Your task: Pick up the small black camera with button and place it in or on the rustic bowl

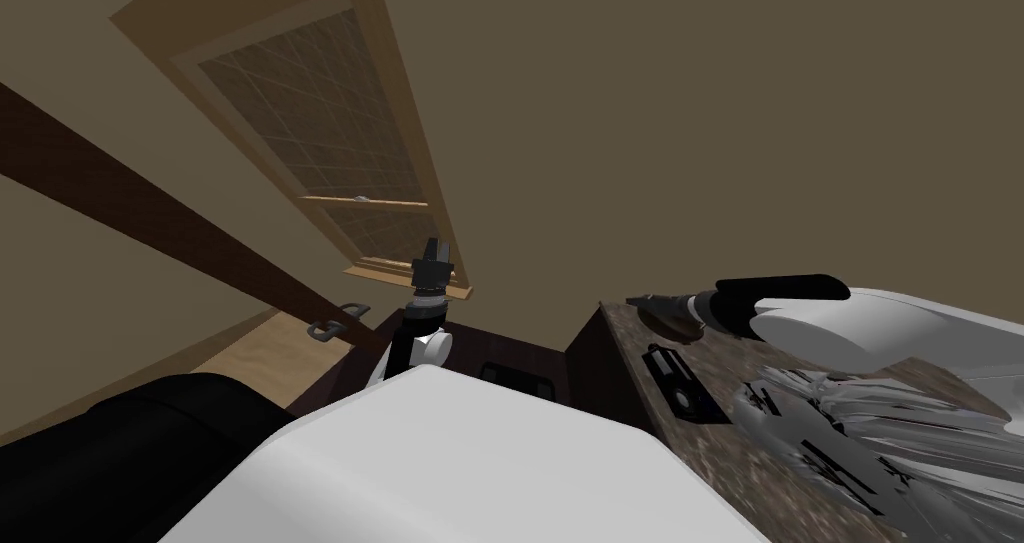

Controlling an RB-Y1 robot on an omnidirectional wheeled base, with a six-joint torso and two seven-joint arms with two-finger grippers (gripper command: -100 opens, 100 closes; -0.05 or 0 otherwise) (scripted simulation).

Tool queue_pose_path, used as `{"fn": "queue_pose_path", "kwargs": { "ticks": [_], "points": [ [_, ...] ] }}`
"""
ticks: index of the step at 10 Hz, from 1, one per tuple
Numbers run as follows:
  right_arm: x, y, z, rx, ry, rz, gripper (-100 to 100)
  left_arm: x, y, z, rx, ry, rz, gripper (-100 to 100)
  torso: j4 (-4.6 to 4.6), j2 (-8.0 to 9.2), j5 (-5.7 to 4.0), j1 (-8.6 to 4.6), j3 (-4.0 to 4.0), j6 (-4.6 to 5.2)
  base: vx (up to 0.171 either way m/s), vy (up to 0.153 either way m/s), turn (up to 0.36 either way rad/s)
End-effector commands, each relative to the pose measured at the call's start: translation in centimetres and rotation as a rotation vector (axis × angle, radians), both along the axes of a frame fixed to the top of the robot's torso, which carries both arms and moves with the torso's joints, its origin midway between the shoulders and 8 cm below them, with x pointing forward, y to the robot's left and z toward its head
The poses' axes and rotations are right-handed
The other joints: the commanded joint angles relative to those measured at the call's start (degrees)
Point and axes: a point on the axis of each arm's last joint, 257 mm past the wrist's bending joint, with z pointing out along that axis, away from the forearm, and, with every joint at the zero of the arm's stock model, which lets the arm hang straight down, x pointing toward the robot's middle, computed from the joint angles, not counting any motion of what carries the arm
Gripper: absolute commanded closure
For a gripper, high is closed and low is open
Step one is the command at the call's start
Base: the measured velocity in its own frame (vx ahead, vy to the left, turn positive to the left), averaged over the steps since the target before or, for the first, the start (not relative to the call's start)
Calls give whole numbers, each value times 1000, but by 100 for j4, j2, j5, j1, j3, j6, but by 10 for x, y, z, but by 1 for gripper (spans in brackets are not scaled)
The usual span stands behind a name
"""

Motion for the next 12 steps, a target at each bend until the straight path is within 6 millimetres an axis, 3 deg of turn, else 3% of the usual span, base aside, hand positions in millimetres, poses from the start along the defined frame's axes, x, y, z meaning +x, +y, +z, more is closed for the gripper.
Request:
{"fn": "queue_pose_path", "kwargs": {
  "ticks": [1,2,3,5,6,11,12],
  "points": [
    [-17,-13,-17,-28,82,-2,-100,0,0,0,0,0,0,0,0,0,0,0,0,0,-3,-31,67],
    [-32,-20,-32,-41,147,-3,-100,0,0,0,0,0,0,0,-1,-1,1,-2,-1,-3,-15,-65,83],
    [-35,-22,-33,-48,160,-4,-100,0,0,0,0,0,0,0,0,3,-3,-13,1,-1,-5,-62,38],
    [-68,-34,-61,-68,293,-2,-100,0,0,0,0,0,0,0,-1,-3,-3,-13,-2,-2,10,-61,68],
    [-71,-35,-63,-73,305,-4,-100,0,0,0,0,0,0,0,-1,-5,-4,-16,-3,0,3,-43,17],
    [-150,-44,-118,-61,568,5,-100,0,0,0,0,0,0,0,0,-1,-1,-2,-1,-1,-1,-28,35],
    [-150,-44,-118,-61,568,5,-100,0,0,0,0,0,0,0,-1,-3,-1,2,-2,-2,0,-7,13]
  ]
}}
